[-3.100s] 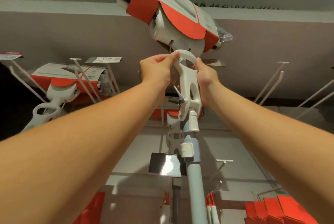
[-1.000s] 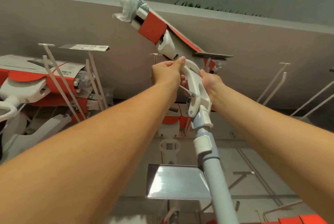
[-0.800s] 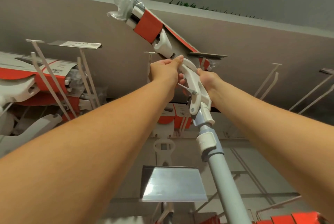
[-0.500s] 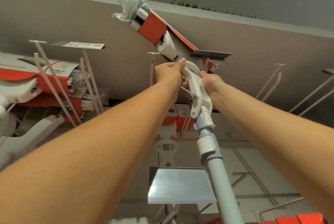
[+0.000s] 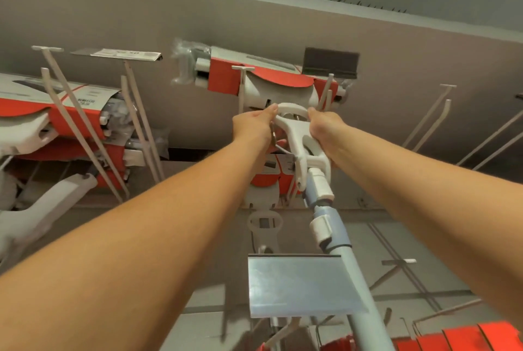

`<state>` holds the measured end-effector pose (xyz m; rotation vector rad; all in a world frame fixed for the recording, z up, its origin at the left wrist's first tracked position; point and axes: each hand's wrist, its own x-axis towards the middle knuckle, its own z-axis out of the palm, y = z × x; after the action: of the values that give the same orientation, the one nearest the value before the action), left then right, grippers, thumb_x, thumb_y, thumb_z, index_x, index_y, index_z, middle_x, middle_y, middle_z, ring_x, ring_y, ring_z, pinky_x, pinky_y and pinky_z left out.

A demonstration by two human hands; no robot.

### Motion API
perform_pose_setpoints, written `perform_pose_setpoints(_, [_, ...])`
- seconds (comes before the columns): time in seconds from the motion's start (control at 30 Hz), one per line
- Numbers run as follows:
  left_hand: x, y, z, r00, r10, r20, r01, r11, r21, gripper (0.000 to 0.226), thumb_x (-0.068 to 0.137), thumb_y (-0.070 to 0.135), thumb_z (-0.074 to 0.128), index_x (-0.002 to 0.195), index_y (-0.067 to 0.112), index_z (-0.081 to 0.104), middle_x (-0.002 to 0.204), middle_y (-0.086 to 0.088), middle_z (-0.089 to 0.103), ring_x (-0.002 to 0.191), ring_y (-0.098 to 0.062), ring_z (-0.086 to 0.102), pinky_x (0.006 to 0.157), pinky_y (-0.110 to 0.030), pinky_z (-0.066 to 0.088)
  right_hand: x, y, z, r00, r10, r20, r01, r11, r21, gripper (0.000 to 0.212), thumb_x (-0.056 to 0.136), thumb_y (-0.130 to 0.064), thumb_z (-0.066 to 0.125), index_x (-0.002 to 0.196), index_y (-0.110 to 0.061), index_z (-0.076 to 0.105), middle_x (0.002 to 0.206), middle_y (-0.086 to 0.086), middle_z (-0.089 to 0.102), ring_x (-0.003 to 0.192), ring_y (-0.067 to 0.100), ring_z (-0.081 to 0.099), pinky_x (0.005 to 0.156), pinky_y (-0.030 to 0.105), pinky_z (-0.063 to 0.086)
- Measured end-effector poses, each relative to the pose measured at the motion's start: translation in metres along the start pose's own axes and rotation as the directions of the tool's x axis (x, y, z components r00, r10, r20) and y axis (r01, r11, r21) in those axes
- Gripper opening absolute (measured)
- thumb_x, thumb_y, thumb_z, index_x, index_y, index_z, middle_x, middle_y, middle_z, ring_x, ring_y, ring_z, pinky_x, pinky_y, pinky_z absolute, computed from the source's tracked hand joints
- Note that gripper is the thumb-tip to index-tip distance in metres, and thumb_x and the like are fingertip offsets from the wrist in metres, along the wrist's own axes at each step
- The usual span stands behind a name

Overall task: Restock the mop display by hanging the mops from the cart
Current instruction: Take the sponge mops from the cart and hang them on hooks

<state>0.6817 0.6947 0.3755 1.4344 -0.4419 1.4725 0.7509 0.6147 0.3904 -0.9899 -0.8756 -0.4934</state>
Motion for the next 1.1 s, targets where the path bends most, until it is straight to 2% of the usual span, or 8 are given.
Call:
perform_pose_setpoints(0.13, [0.003,-0.027,-0.013,0.998,-0.047,-0.038,0.049,0.997,0.055,0.017,0.091,0.024,0.065,0.08,0.012,0.063,0.077,-0.009,0.063,0.061,-0.021,0.059,0.053,-0.027,0.052,-0.003,0.026,0.011,0.994,0.108,0.023,-0.108,0.994,-0.012,0.041,0.104,-0.032,0.038,0.131,-0.004,0.051,0.092,0.008,0.058,0.066,0.017,0.047,0.051,0.022,0.037])
perform_pose_setpoints(0.23, [0.004,-0.042,-0.019,0.997,-0.072,-0.015,0.072,0.996,0.053,0.016,0.093,0.022,0.063,0.082,0.011,0.062,0.074,-0.008,0.061,0.061,-0.019,0.057,0.048,-0.025,0.052,0.002,0.047,0.017,0.993,0.116,0.01,-0.116,0.993,-0.008,0.046,0.103,-0.036,0.036,0.132,-0.003,0.05,0.094,0.009,0.056,0.08,0.022,0.052,0.069,0.03,0.04])
perform_pose_setpoints(0.4, [0.007,-0.067,-0.027,0.995,-0.097,0.01,0.097,0.995,0.008,0.014,0.095,0.019,0.06,0.097,0.006,0.061,0.074,-0.008,0.06,0.058,-0.017,0.057,0.039,-0.022,0.049,0.008,0.068,0.026,0.989,0.147,-0.005,-0.147,0.989,-0.027,0.047,0.102,-0.041,0.037,0.127,-0.004,0.053,0.112,0.014,0.062,0.087,0.025,0.055,0.074,0.033,0.042])
perform_pose_setpoints(0.5, [0.01,-0.084,-0.03,0.991,-0.128,0.037,0.128,0.992,0.019,0.014,0.095,0.021,0.06,0.094,0.007,0.063,0.078,-0.008,0.062,0.064,-0.018,0.06,0.047,-0.026,0.055,0.006,0.081,0.026,0.985,0.175,-0.004,-0.174,0.982,-0.074,0.044,0.102,-0.044,0.035,0.116,-0.009,0.055,0.089,0.009,0.06,0.07,0.021,0.054,0.065,0.032,0.044])
perform_pose_setpoints(0.67, [0.02,-0.095,-0.033,0.987,-0.162,0.005,0.162,0.987,0.011,0.012,0.094,0.02,0.062,0.097,0.009,0.06,0.08,-0.008,0.061,0.06,-0.015,0.058,0.045,-0.023,0.053,0.008,0.09,0.036,0.975,0.222,0.014,-0.221,0.974,-0.058,0.04,0.102,-0.046,0.029,0.104,-0.013,0.051,0.096,0.012,0.06,0.078,0.025,0.057,0.078,0.034,0.046])
perform_pose_setpoints(0.93, [0.023,-0.116,-0.043,0.974,-0.224,-0.031,0.225,0.973,0.056,0.014,0.094,0.024,0.061,0.087,0.013,0.057,0.091,-0.011,0.062,0.066,-0.019,0.057,0.047,-0.027,0.044,0.009,0.108,0.048,0.947,0.32,0.035,-0.319,0.947,-0.051,0.049,0.101,-0.05,0.03,0.119,-0.009,0.049,0.108,0.015,0.063,0.089,0.028,0.061,0.079,0.034,0.05])
perform_pose_setpoints(1.0, [0.02,-0.121,-0.045,0.975,-0.22,-0.016,0.221,0.975,0.038,0.014,0.095,0.025,0.06,0.097,0.011,0.059,0.092,-0.01,0.062,0.066,-0.019,0.057,0.047,-0.026,0.043,0.01,0.116,0.049,0.952,0.306,0.031,-0.304,0.951,-0.052,0.054,0.1,-0.05,0.03,0.126,-0.007,0.05,0.117,0.017,0.062,0.104,0.032,0.061,0.094,0.04,0.048])
perform_pose_setpoints(1.1, [0.011,-0.123,-0.047,0.974,-0.226,-0.004,0.226,0.974,0.023,0.022,0.095,0.023,0.059,0.113,0.01,0.06,0.097,-0.01,0.064,0.065,-0.016,0.056,0.047,-0.023,0.047,0.006,0.129,0.043,0.961,0.274,0.033,-0.267,0.952,-0.15,0.059,0.099,-0.056,0.026,0.12,-0.006,0.05,0.115,0.016,0.064,0.104,0.032,0.062,0.096,0.042,0.049])
